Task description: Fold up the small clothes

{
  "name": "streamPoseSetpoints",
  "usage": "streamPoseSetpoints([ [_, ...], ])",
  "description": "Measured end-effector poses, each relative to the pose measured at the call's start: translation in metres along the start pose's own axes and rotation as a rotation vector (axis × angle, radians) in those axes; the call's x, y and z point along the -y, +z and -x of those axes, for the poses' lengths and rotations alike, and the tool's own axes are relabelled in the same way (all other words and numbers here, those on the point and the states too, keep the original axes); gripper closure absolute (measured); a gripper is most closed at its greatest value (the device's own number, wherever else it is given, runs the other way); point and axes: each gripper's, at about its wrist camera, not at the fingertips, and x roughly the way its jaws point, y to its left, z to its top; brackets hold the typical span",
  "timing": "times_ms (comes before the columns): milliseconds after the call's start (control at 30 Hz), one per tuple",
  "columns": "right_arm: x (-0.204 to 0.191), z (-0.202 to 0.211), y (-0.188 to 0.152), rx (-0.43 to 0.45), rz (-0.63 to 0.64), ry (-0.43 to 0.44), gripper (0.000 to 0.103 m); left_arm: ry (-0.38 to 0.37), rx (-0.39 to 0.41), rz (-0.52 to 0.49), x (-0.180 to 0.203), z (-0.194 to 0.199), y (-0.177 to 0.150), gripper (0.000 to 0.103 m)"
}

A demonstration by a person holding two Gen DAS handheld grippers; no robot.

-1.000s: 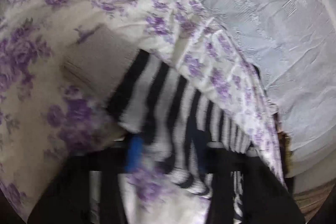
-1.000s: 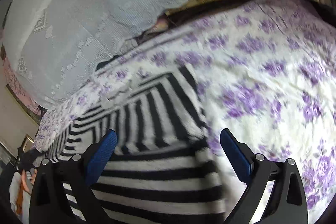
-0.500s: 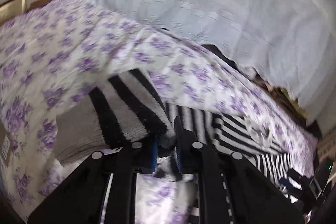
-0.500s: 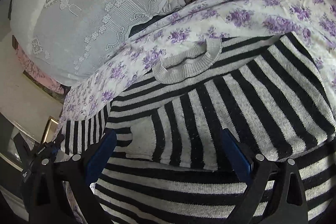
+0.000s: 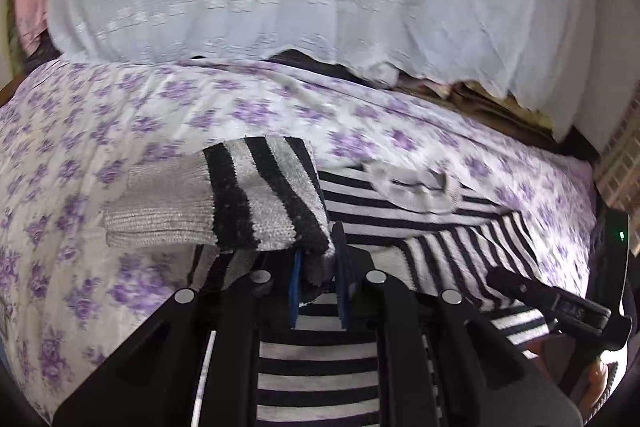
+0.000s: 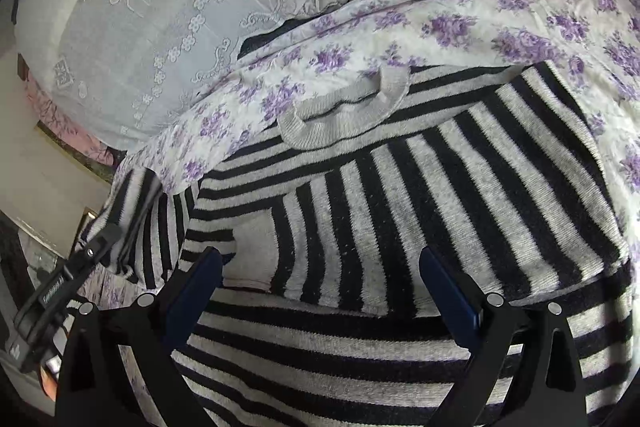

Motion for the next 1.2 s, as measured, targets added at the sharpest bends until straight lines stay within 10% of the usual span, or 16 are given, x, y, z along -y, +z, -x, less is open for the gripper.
streamPoseSetpoints([
  [633, 0.045, 0.016, 0.014, 0.016, -0.19, 0.147, 0.004, -0.108, -0.168, -0.264, 0.129, -0.069, -0.051, 0.086],
  [800, 0.044, 0.013, 0.012, 0.018, -0.176, 0.218, 0.004, -0.149, -0.189, -0.241, 0.117, -0.063, -0.06, 0.074],
  [867, 0.045, 0.009, 0.011, 0.006, -0.182, 0.242, 0.004, -0.165, -0.166, -0.209, 0.102, -0.051, -0.061, 0.053],
  [1200, 0.066, -0.006, -0.001, -0.036, -0.288, 0.308, 0.004, 0.05, -0.087, -0.081, 0.006, -0.021, -0.06, 0.024],
])
